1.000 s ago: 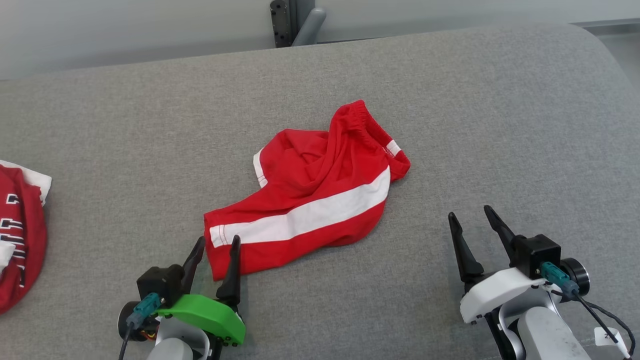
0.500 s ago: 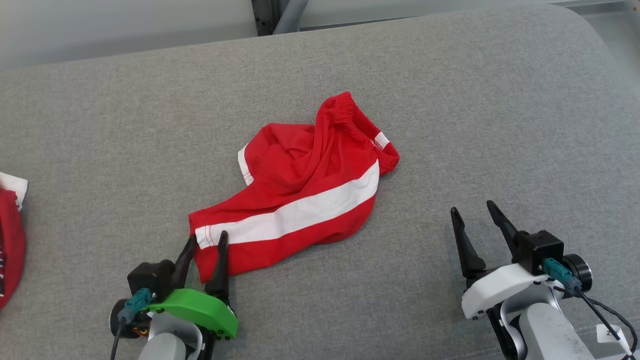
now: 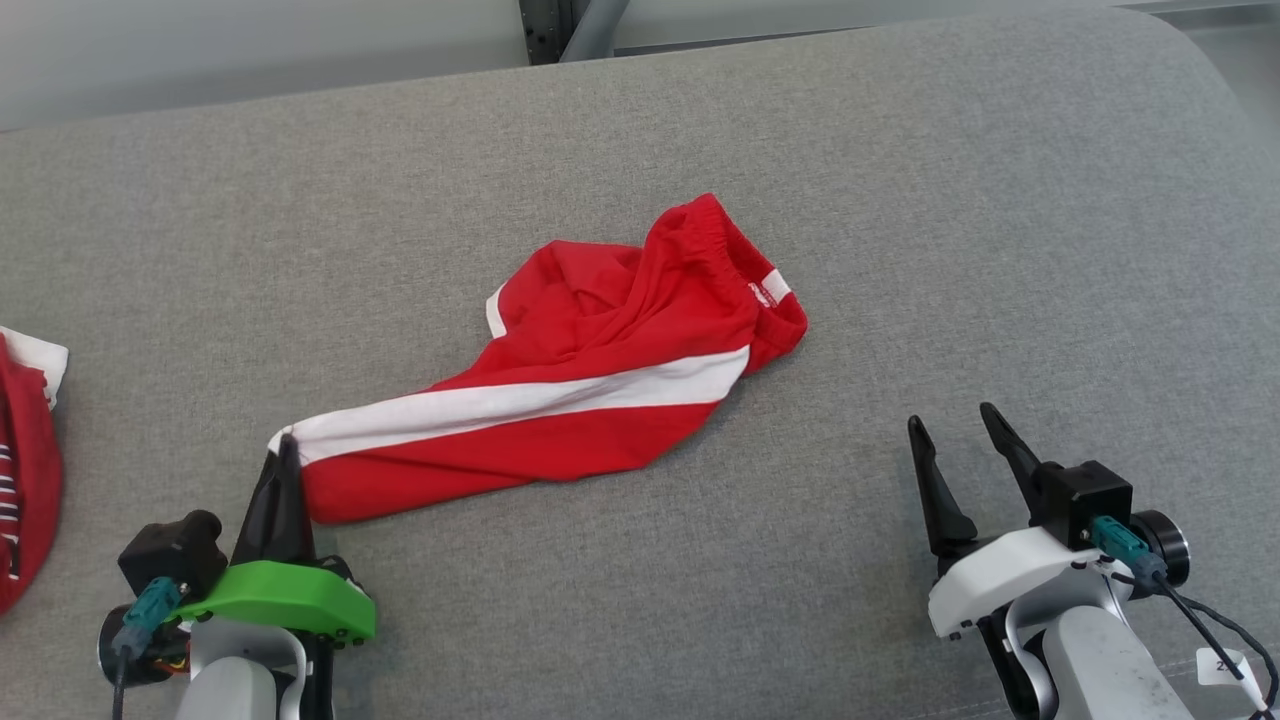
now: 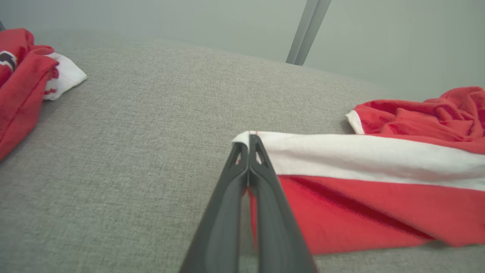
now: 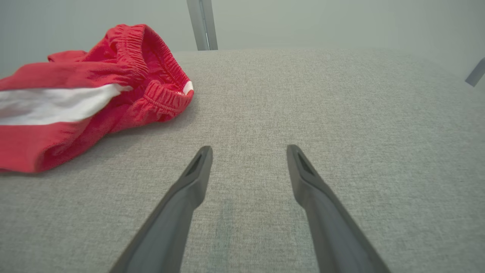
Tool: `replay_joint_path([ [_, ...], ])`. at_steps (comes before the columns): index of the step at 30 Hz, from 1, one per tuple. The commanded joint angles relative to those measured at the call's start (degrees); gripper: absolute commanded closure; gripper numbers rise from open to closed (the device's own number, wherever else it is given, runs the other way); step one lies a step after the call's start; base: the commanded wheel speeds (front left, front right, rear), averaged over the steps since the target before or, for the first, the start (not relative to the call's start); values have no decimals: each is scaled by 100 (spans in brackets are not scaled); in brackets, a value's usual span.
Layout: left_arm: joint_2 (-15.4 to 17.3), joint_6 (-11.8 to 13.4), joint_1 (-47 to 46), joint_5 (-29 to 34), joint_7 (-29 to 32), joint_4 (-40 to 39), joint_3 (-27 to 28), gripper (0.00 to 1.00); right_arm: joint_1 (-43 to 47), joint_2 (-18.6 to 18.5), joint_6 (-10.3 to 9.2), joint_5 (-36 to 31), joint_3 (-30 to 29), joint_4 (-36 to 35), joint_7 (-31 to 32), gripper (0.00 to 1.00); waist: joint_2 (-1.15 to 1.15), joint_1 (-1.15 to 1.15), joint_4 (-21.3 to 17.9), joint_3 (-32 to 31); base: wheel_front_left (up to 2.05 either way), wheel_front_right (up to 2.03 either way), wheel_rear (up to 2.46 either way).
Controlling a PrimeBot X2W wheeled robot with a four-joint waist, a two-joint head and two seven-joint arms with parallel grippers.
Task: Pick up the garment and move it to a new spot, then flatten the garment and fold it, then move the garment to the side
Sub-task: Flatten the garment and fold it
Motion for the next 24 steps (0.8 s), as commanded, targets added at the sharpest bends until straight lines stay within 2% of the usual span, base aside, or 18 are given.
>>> replay_joint_path([
  [1,18,25,41,84,-3,13,48,100,-51,2,-7,-27,-7,16,-16,0,15,0,-1,2,0,0,0],
  [5,22,184,0,94,-3,156,353,100,-80,20,-6,8,27,66,-16,0,15,0,-25,-12,0,0,0],
  [18,21,737,-41,103,-3,382,830,100,-6,48,-6,49,14,159,-16,0,15,0,-178,-154,0,0,0],
  [24,20,732,-130,213,-3,343,995,100,-28,52,-7,62,2,156,-16,0,15,0,-186,-139,0,0,0],
])
